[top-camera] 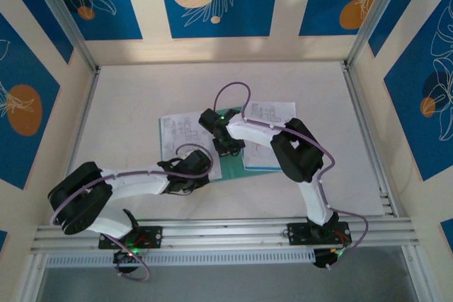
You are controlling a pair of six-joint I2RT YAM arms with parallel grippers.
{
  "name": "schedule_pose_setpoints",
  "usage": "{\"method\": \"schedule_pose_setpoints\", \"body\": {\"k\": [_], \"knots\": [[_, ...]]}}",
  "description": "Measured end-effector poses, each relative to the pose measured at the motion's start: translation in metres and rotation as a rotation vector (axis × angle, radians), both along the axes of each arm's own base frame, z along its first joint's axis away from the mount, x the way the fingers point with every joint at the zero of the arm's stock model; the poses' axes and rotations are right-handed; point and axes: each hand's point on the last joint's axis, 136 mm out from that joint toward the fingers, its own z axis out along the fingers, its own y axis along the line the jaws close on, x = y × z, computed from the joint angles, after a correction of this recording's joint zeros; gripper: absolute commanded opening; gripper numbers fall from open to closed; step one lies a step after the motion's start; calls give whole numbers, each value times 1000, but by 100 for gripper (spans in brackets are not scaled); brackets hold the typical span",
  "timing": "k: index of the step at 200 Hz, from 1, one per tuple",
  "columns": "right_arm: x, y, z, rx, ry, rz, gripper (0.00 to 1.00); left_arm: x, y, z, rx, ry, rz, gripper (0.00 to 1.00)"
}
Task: Put the files into the folder
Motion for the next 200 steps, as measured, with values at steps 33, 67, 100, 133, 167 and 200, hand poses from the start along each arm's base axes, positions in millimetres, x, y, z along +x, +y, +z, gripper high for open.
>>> {"method": "schedule_pose_setpoints", "body": {"k": [33,67,100,133,167,200], "knots": [[-1,-1,-1,-12,11,-2,17,-1,3,0,7,3,5,0],[0,-3,-2,-23,5,9,20,-1,4,0,7,2,19,0],[1,-5,-4,-38,3,22,19,0,5,0,11,-2,25,0],[1,-5,-4,-39,4,23,18,-1,6,0,13,0,25,0],[1,-5,-3,-41,0,26,16,-2,8,0,12,1,28,0],[4,-8,0,-48,-28,46,16,-1,9,-1,6,-4,38,0]]}}
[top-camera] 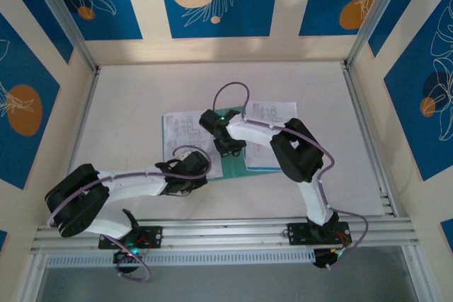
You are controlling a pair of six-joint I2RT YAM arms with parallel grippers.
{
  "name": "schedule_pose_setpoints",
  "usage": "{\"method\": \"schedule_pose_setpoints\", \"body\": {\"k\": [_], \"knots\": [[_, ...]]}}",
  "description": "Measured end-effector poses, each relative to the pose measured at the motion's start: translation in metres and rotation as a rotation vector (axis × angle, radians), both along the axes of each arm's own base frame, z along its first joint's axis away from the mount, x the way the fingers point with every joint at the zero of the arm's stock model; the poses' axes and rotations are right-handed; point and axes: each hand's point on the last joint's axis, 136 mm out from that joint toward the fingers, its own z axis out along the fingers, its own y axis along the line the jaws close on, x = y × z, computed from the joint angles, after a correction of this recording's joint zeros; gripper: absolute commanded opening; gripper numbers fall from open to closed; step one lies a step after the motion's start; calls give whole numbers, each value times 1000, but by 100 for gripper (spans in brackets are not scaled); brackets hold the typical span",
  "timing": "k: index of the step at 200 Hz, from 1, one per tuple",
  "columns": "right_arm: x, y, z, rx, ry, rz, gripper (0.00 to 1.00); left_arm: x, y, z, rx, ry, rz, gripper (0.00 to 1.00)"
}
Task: Put the files into the folder
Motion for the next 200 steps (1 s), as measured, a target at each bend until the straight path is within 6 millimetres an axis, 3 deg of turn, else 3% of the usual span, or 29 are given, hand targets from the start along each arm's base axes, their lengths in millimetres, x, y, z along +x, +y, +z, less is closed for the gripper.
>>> {"method": "schedule_pose_setpoints", "body": {"k": [68,115,143,170,200], "knots": [[3,-4,17,41,-8,5,22,1,-1,0,-10,-3,11,0],[15,-7,62,121,-65,-45,31,1,-1,0,-9,-3,11,0],[14,-3,81,180,-81,-67,29,1,-1,0,-9,-3,11,0],[9,0,77,198,-57,-97,24,1,-1,0,-9,-3,11,0],[5,1,52,163,-7,-120,22,1,-1,0,-9,-3,11,0]]}}
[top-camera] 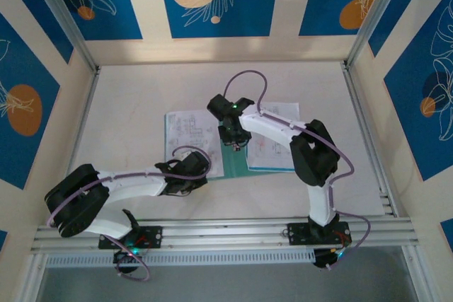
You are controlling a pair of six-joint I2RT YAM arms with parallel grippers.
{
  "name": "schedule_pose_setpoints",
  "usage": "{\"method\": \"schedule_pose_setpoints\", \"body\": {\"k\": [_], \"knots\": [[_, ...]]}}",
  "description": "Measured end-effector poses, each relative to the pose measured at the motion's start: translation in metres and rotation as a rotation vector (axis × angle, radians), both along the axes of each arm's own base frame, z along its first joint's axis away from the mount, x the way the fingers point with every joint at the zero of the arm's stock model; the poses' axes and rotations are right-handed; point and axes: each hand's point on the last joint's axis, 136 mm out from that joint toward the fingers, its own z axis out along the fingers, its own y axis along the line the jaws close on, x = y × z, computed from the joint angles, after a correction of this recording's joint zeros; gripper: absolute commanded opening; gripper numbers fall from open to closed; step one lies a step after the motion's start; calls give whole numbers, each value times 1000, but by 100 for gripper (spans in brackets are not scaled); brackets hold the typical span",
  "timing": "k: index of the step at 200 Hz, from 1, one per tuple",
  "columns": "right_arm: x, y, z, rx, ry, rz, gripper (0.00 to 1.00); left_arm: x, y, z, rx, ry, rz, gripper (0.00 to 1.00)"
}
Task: Put the files into the folder
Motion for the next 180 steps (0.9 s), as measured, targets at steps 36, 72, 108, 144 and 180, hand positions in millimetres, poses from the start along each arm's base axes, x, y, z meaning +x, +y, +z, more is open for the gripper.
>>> {"method": "schedule_pose_setpoints", "body": {"k": [36,72,108,144,180], "knots": [[-7,-3,-34,-68,65,-5,21,0,0,0,0,0,0,0],[-7,-6,-42,-89,73,-11,21,0,0,0,0,0,0,0],[-7,-6,-42,-93,70,-16,21,0,0,0,0,0,0,0],[-7,-5,-45,-98,66,-25,21,0,1,0,-2,0,2,0],[-8,-7,-51,-98,57,-34,19,-1,1,0,-4,-1,3,0]]}}
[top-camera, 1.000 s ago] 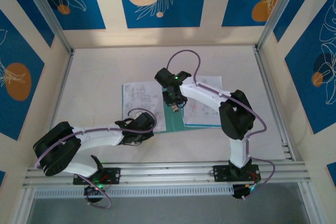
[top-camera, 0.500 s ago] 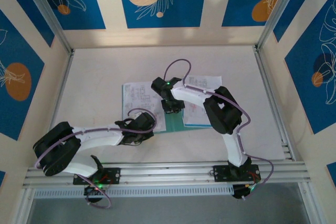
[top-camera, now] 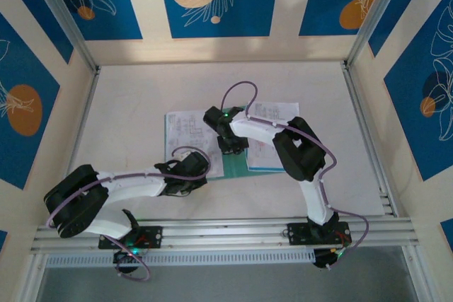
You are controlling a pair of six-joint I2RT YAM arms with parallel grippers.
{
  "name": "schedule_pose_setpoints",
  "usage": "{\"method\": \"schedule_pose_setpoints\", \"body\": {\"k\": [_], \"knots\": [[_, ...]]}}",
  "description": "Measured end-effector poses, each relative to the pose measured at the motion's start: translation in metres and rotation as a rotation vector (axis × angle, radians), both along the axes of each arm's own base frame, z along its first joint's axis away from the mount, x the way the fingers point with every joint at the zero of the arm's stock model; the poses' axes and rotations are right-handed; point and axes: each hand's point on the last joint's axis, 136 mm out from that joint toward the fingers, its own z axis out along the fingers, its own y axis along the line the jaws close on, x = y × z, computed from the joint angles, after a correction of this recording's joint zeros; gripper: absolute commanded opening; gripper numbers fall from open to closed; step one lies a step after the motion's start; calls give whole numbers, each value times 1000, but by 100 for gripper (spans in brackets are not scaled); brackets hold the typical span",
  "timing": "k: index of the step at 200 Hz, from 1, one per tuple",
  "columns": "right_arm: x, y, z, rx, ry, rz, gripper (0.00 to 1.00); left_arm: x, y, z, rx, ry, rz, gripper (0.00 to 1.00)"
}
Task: Put the files into the folder
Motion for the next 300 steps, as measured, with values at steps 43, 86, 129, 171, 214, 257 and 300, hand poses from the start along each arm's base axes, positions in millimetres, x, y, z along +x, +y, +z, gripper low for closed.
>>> {"method": "schedule_pose_setpoints", "body": {"k": [43,86,129,171,214,257,300], "knots": [[1,-2,0,16,-13,-5,18,-1,1,0,-1,-1,1,0],[1,-3,1,27,-15,10,15,-1,1,0,-4,1,8,0],[5,-16,0,-15,-17,22,15,-2,4,0,-6,2,23,0],[5,-21,0,-38,-15,40,17,-2,5,0,-7,-1,27,0],[-2,-20,17,-20,-38,54,19,-2,6,0,-4,-1,28,0],[5,1,49,52,-96,60,19,-2,6,0,-3,0,28,0],[2,14,32,15,-61,74,18,-2,6,0,-3,0,28,0]]}}
